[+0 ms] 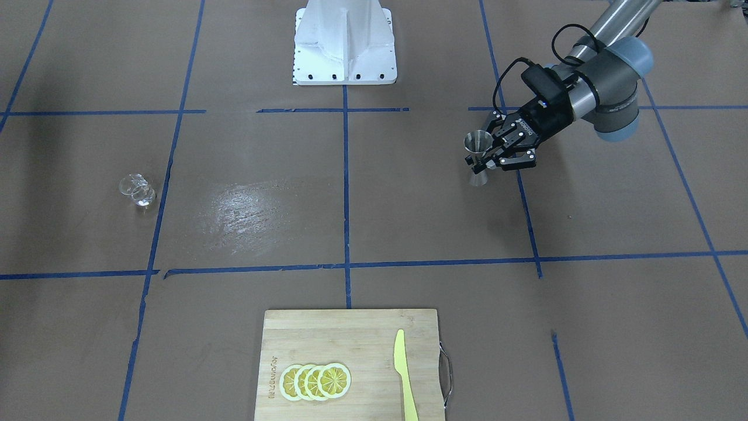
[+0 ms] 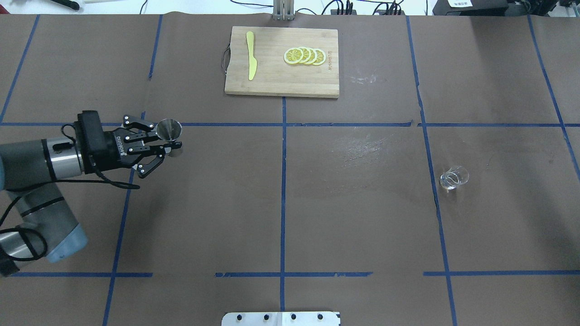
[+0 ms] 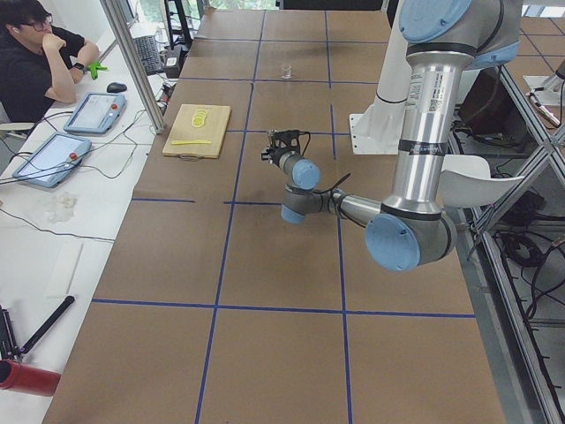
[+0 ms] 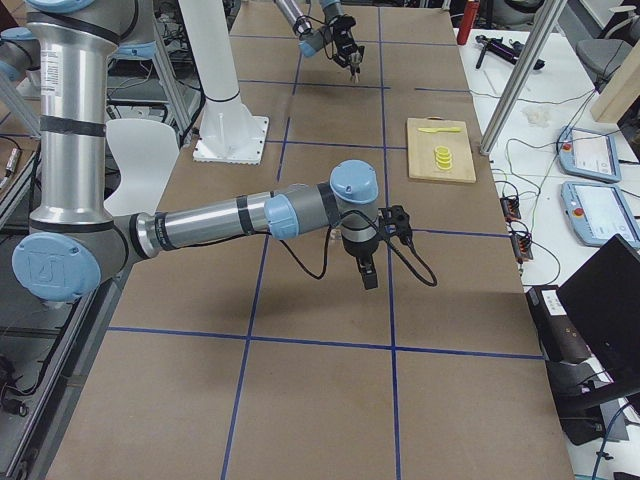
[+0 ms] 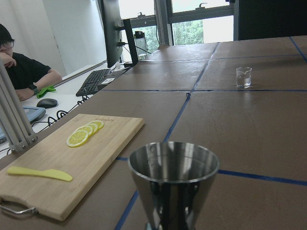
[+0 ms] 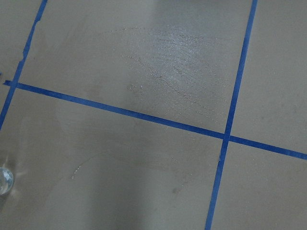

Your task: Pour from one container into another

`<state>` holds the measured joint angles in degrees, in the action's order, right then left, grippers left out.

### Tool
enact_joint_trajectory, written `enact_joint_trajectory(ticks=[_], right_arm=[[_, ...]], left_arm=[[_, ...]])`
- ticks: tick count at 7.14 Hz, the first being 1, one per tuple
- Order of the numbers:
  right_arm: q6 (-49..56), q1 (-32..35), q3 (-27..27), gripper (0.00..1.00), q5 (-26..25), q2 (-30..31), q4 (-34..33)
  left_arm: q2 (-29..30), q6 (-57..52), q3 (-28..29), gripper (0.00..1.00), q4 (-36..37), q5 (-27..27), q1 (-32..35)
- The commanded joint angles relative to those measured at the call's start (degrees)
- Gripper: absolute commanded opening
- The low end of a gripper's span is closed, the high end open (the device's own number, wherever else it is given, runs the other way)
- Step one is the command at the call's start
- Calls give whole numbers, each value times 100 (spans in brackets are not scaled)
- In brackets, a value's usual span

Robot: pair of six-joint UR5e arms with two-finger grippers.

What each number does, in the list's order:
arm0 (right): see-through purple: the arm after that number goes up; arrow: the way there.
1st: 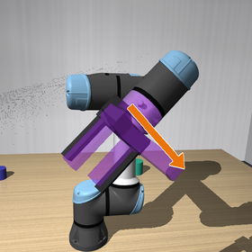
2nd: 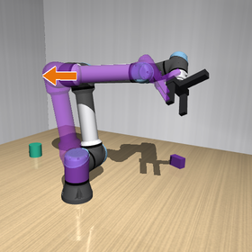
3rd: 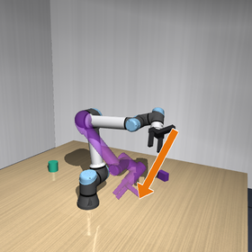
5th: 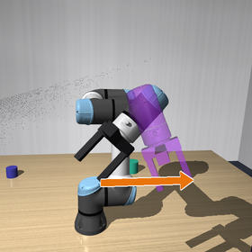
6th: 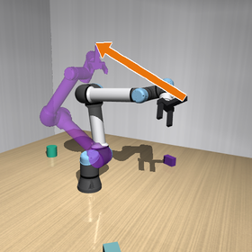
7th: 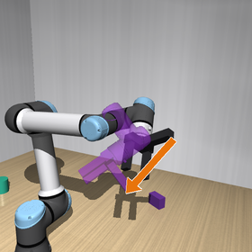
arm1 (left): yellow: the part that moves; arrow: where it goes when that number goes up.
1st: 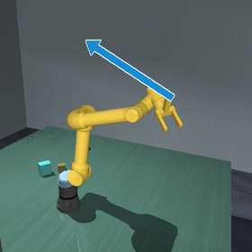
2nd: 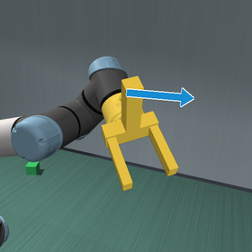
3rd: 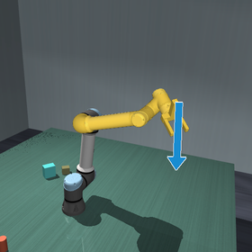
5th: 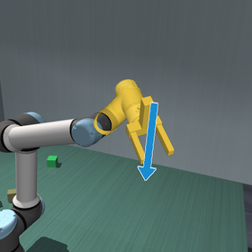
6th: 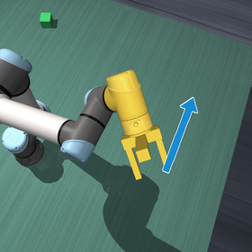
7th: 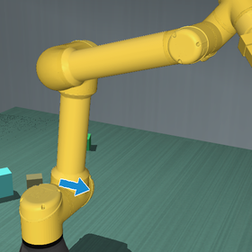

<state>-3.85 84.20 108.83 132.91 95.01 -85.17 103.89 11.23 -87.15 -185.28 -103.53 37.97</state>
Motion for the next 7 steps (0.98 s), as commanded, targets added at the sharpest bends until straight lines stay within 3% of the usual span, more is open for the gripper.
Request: enact_joint_trajectory(ticks=[1, 2, 4, 6, 7], right_arm=[[-177, 0, 24, 100, 15, 0, 0], [-430, 0, 50, 100, 16, -18, 0], [-967, 0, 120, 100, 16, -88, 18], [-1021, 0, 164, 100, 24, -106, 18], [-1395, -61, 304, 100, 33, -106, 26]], left_arm=[[1040, -60, 110, 0, 1006, -253, -78], [1454, -69, 163, 0, 1482, -325, -105], [1905, -34, 653, 0, 1504, -351, -263], [2327, 149, 1060, 0, 1504, -1052, -281], [2381, 195, 1051, 0, 1469, -1090, -377]])
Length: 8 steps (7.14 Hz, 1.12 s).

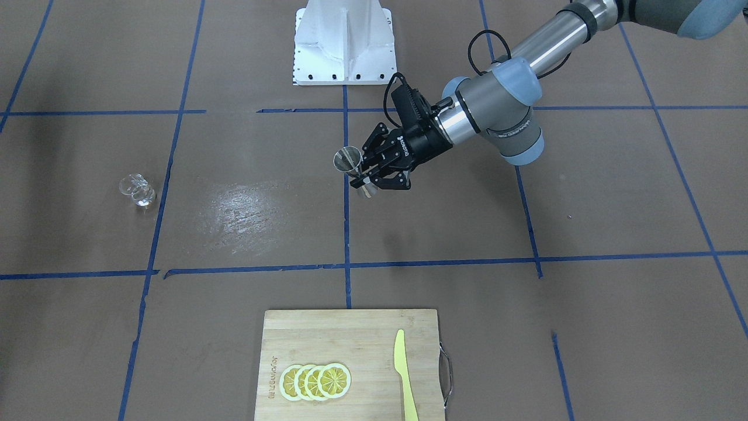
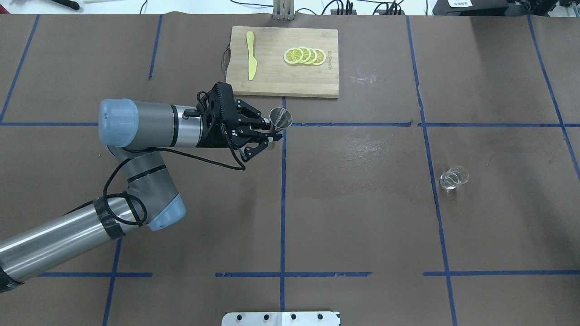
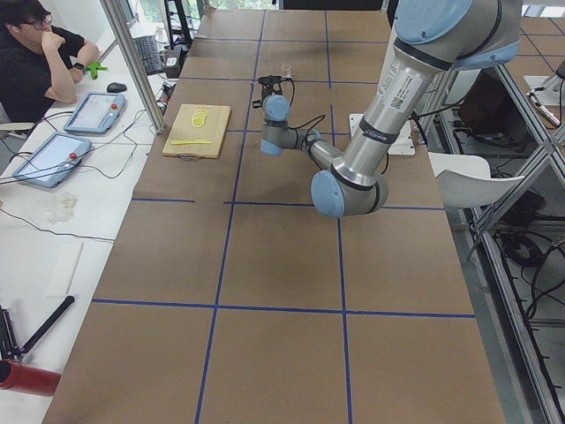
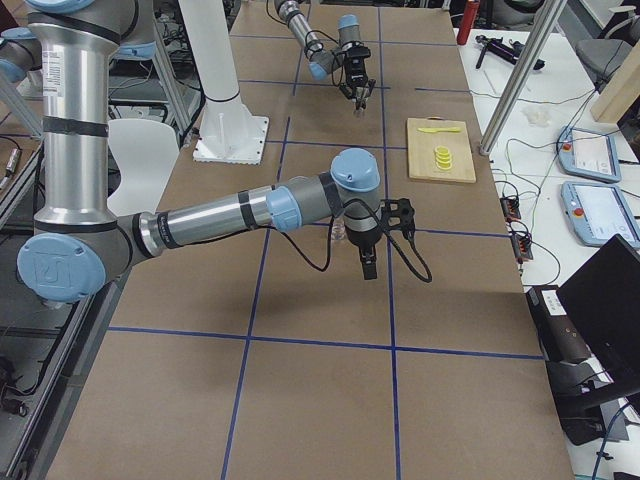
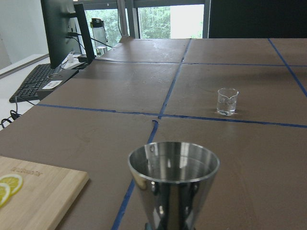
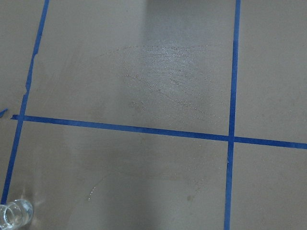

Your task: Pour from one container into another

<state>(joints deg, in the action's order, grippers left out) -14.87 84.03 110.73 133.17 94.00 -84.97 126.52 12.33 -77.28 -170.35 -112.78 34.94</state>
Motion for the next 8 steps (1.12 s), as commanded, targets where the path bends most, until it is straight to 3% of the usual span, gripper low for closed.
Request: enact_joint_trajectory(ticks=[1, 3, 5, 6, 8], right_arm=[[-1124, -462, 464, 100, -45, -13, 15], [-3274, -1463, 564, 100, -972, 4, 1457], [-4738, -2500, 599, 100, -2236, 83, 2288], [-5223, -3054, 617, 100, -3095, 188, 2544], [-5623, -3908, 757, 100, -4337, 888, 3577]], left_arm=[[127, 164, 55, 0, -25, -113, -110], [75, 234, 46, 0, -25, -95, -111], [75, 305, 46, 0, -25, 35, -111], [84, 314, 46, 0, -16, 150, -119], [57, 314, 46, 0, -16, 160, -119]])
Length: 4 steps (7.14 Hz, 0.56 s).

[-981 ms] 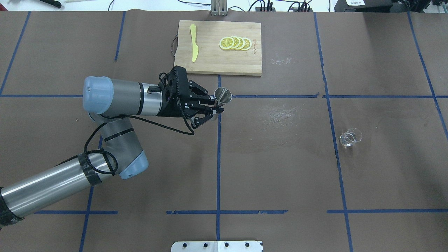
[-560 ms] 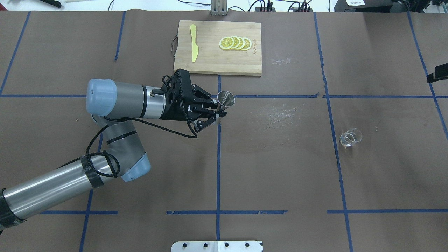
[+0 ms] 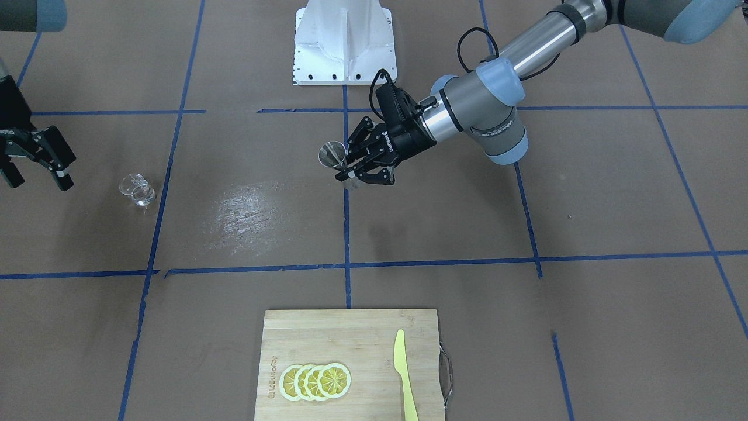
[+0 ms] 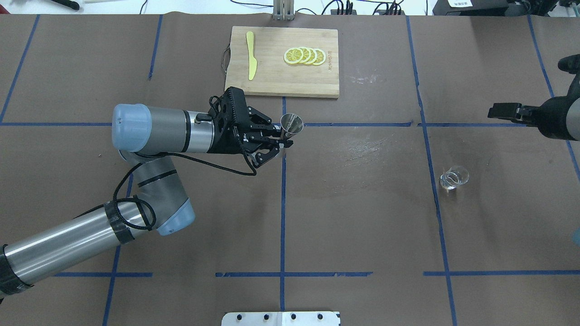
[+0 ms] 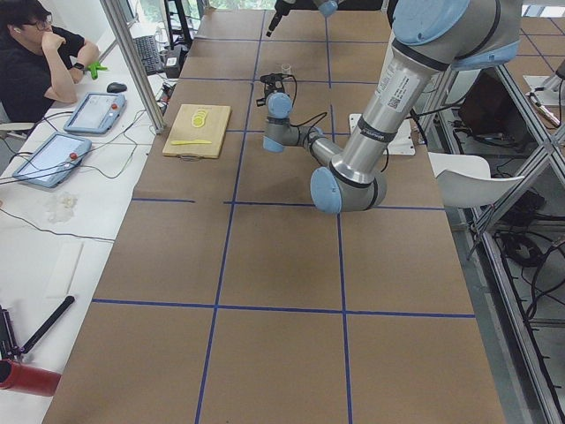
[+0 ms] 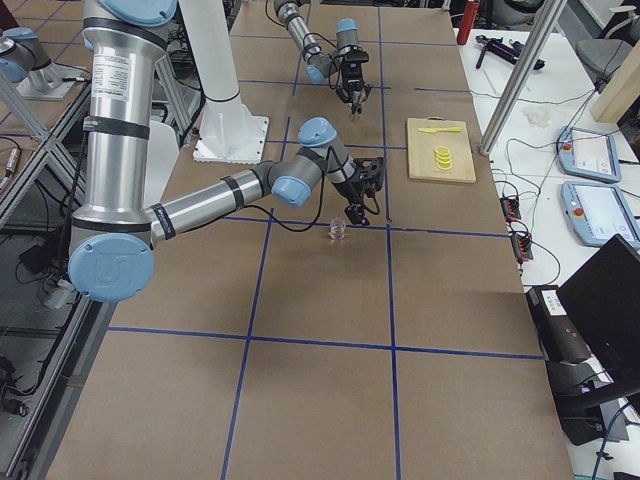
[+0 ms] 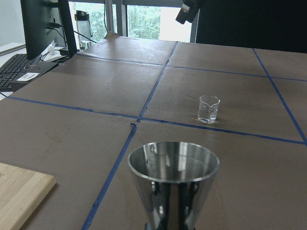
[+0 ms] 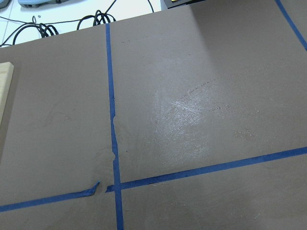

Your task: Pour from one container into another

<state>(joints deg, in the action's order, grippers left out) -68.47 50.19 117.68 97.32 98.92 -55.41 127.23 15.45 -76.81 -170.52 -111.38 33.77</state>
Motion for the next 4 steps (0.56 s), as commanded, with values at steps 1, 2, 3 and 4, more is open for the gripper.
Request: enact_joint_trajectory(ticks=[1, 2, 3, 4], right_arm=[[-290, -971, 62, 100, -1437, 609, 863], [-655, -1515, 62, 100, -2322, 620, 856], [-946, -2121, 27, 100, -3297, 637, 847], [-1132, -2719, -78, 100, -4247, 663, 830]], left_arm=[[-14, 2, 0, 0, 1, 19, -2], [-14, 2, 0, 0, 1, 28, -2], [-23, 2, 0, 0, 1, 28, -2], [-23, 2, 0, 0, 1, 28, -2]])
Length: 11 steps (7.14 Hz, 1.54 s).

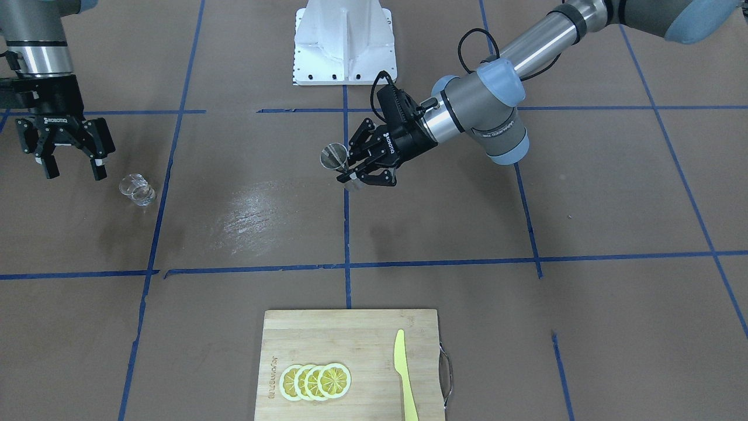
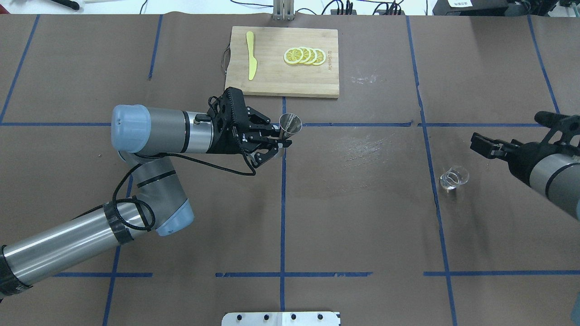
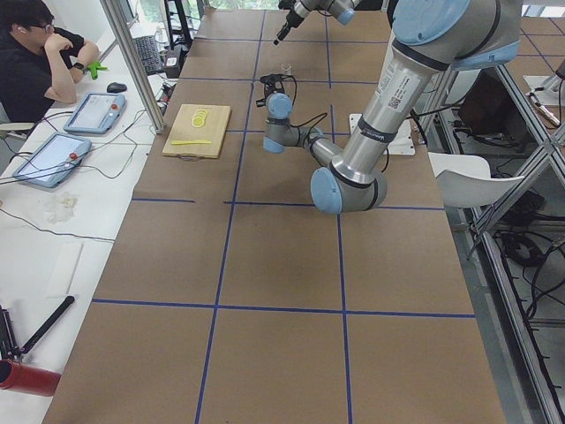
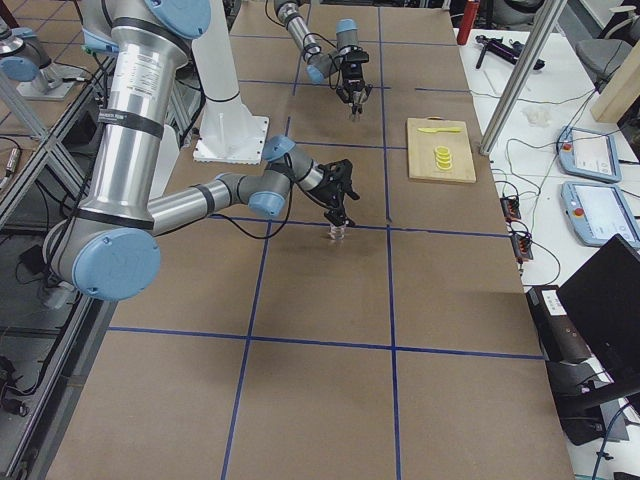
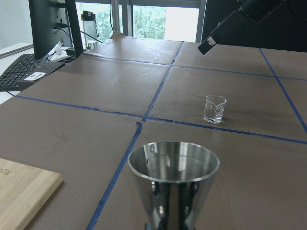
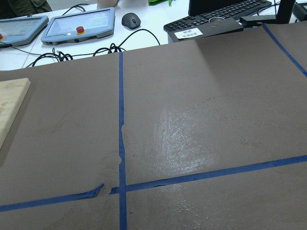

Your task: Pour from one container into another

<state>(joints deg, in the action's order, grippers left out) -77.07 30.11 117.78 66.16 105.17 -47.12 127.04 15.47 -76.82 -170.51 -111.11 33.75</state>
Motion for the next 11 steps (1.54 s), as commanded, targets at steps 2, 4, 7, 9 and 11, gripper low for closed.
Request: enact_joint_trajectory(ticks=[2, 4, 7, 9, 11], right_arm=[[-563, -1688, -666, 100, -2839, -4, 36], [-572, -1929, -984, 100, -3476, -232, 45], [-572, -2061, -1589, 100, -3899, -505, 63], [-572, -2061, -1958, 100, -3988, -821, 72], [-572, -2061, -2188, 100, -3997, -866, 72]], left_arm=[[-12, 0, -9, 0, 0, 1, 0], [-12, 0, -9, 0, -9, 1, 0], [-12, 0, -26, 0, -18, -8, 0], [-21, 0, -35, 0, -18, -7, 0], [-21, 0, -35, 0, -26, -8, 0]])
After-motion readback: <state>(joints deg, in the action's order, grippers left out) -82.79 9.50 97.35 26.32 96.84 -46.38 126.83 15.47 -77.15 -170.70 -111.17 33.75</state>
